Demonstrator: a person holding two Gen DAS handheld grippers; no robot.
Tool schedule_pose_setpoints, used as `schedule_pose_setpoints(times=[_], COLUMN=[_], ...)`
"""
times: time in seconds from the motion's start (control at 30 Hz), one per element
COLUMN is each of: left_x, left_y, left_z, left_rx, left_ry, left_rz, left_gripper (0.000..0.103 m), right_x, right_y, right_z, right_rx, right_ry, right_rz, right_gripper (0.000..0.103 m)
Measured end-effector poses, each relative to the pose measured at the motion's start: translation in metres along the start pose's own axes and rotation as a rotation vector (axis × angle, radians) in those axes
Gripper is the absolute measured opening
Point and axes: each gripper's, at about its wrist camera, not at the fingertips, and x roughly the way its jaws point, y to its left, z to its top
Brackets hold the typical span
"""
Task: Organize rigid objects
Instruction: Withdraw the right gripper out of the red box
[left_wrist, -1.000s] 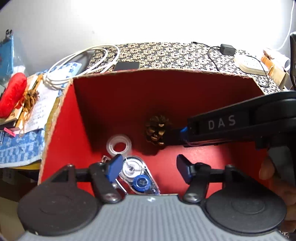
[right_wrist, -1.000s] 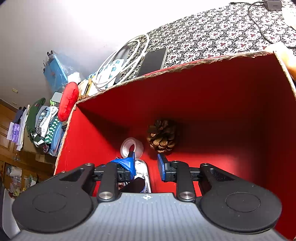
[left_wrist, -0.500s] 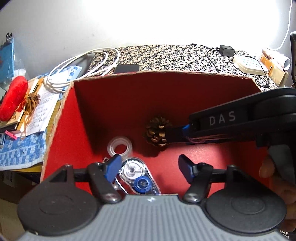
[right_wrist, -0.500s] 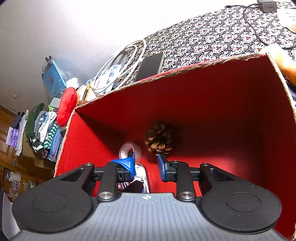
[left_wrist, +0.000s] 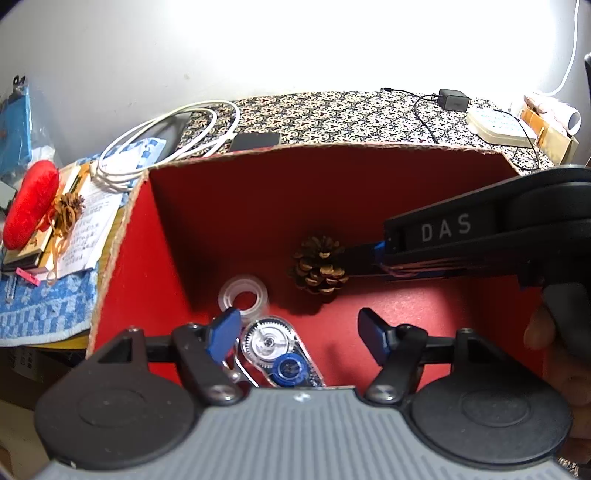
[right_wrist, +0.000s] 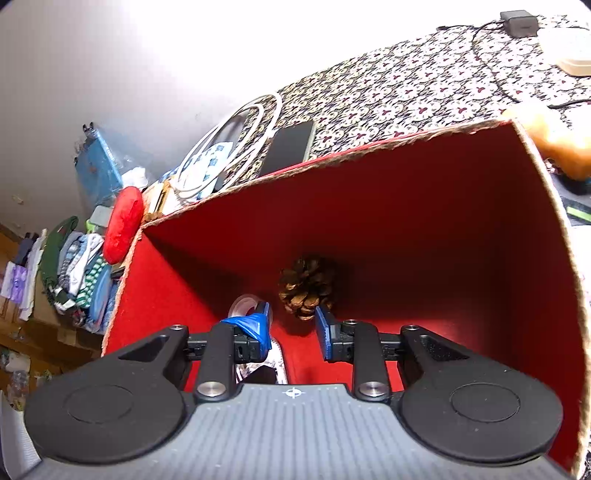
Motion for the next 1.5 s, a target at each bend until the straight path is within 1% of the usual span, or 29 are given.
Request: schedule_pose_setpoints(times=[0.23, 0.33, 0.5, 0.73, 0.9, 0.93, 1.03, 1.23, 1.5], left_x=[-0.01, -0.021, -0.039, -0.067, -0.089, -0.092, -0.103, -0.116, -0.119], left_y=[0.004, 0.004, 0.006, 0.003, -0.001, -0.002, -0.002, -0.006, -0.009], left_z=[-0.002, -0.003, -0.007, -0.016, -0.023, -0.025, -0.032, -0.044, -0.061], left_rx=[-0.013, -0.006, -0.014, -0.016, -0.027, -0.031, -0.049, -0.076, -0.112], left_ry=[-0.018, -0.04, -0.055, -0.078, -0.095, -0.096, -0.102, -0.094, -0.05], left_rz=[0.01, 0.048, 0.081, 0.121, 0.153, 0.16, 0.164, 0.172, 0.187], left_gripper=[0.074, 0.075, 0.077, 0.079, 0.081, 0.082, 0.094, 0.094, 0.094], right_x=[-0.018, -0.029, -0.049, -0.08, -0.099, -0.103, -0.114, -0.127, -0.131], right_y=[0.013, 0.013, 0.018, 0.023, 0.027, 0.027, 0.03, 0.033, 0.026], right_z=[-0.012, -0.019, -0.029, -0.043, -0.056, -0.058, -0.065, -0.08, -0.095], right_rx=[-0.099, -0.108, -0.134, -0.156, -0.183, -0.185, -0.2, -0.23, -0.265], right_ry=[-0.101, -0.134, -0.185, -0.242, -0.263, -0.267, -0.28, -0.275, -0.256], right_rz=[-0.107, -0.109, -0.128, -0.124, -0.111, -0.104, -0.084, -0.039, -0.014], right_gripper=[0.01, 0.01, 0.011, 0.012, 0.012, 0.013, 0.013, 0.014, 0.015])
